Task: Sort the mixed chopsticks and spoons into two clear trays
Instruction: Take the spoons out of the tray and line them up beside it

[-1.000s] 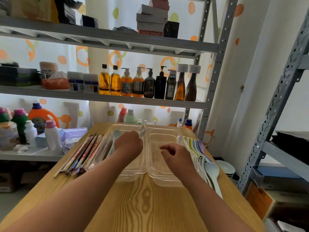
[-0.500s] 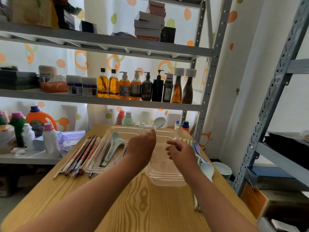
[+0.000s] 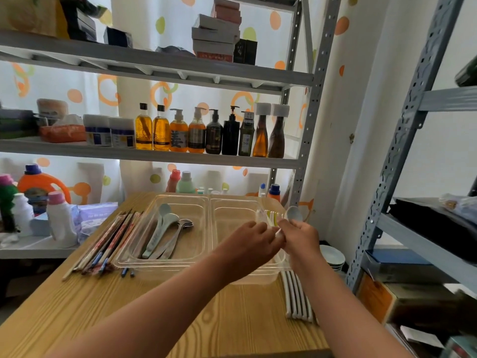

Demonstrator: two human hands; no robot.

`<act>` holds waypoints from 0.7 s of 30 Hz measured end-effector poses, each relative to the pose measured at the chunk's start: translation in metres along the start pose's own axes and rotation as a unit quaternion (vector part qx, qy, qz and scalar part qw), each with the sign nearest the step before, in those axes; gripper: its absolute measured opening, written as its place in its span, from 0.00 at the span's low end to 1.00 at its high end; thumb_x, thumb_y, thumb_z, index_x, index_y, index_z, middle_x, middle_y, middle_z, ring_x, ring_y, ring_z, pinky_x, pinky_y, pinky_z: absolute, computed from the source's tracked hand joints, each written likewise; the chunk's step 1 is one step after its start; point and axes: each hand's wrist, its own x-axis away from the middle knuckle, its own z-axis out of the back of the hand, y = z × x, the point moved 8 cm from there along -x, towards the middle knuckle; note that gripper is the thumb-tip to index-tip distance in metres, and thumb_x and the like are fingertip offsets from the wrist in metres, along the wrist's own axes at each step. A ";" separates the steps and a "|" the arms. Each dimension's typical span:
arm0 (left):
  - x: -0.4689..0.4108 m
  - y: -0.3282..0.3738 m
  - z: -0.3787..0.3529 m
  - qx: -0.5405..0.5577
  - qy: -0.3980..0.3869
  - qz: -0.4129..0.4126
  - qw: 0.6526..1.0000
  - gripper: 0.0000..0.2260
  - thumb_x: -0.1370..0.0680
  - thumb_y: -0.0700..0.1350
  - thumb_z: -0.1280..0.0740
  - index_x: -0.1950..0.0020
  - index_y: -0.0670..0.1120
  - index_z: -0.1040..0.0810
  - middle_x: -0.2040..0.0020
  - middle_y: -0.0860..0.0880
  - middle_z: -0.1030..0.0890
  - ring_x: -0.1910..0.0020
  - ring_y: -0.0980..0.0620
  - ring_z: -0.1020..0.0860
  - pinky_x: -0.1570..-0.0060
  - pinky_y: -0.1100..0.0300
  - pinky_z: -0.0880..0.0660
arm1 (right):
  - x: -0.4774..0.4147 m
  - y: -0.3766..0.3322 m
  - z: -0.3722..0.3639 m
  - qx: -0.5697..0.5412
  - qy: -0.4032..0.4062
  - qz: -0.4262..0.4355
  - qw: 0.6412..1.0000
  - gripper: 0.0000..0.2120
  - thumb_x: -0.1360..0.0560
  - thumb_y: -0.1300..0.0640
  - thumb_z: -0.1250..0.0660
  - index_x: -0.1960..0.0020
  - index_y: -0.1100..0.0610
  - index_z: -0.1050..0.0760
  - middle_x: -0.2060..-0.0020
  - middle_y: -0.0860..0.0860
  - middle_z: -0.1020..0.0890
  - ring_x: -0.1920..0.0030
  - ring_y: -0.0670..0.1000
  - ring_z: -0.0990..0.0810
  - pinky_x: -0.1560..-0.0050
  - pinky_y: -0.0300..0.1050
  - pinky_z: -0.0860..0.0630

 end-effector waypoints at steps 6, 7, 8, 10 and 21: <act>0.000 0.017 -0.005 0.055 0.004 -0.058 0.997 0.20 0.27 0.46 0.29 0.36 0.49 0.25 0.56 0.48 0.19 0.64 0.53 0.24 0.65 0.60 0.29 | -0.010 0.002 0.023 0.026 0.036 0.008 0.999 0.09 0.23 0.61 0.36 0.45 0.61 0.23 0.59 0.55 0.17 0.61 0.51 0.18 0.62 0.44 0.22; 0.000 0.016 -0.007 0.063 -0.003 -0.056 0.996 0.18 0.24 0.48 0.35 0.34 0.50 0.28 0.57 0.49 0.19 0.64 0.53 0.24 0.65 0.60 0.29 | -0.011 -0.001 0.029 0.045 0.047 0.024 0.998 0.08 0.23 0.60 0.36 0.45 0.59 0.23 0.60 0.55 0.17 0.63 0.49 0.19 0.64 0.42 0.24; 0.000 0.011 -0.010 0.073 -0.012 -0.037 0.997 0.17 0.22 0.50 0.40 0.34 0.50 0.30 0.58 0.50 0.19 0.65 0.54 0.25 0.65 0.61 0.29 | -0.012 -0.005 0.036 0.070 0.058 0.039 0.995 0.08 0.23 0.59 0.36 0.45 0.58 0.23 0.61 0.54 0.18 0.65 0.48 0.21 0.66 0.41 0.25; 0.001 -0.007 -0.015 0.104 -0.026 0.034 0.994 0.17 0.22 0.52 0.45 0.36 0.50 0.29 0.60 0.50 0.19 0.65 0.54 0.24 0.65 0.61 0.28 | -0.013 -0.009 0.049 0.141 0.070 0.074 0.985 0.08 0.23 0.59 0.35 0.45 0.58 0.22 0.65 0.54 0.18 0.69 0.47 0.23 0.67 0.40 0.26; 0.099 -0.126 -0.056 0.201 -0.082 0.542 0.812 0.13 0.20 0.52 0.42 0.40 0.47 0.27 0.49 0.48 0.17 0.50 0.45 0.20 0.50 0.51 0.24 | -0.028 0.037 0.063 0.580 0.045 0.092 0.808 0.09 0.24 0.60 0.38 0.63 0.58 0.30 0.62 0.56 0.24 0.53 0.57 0.21 0.66 0.40 0.36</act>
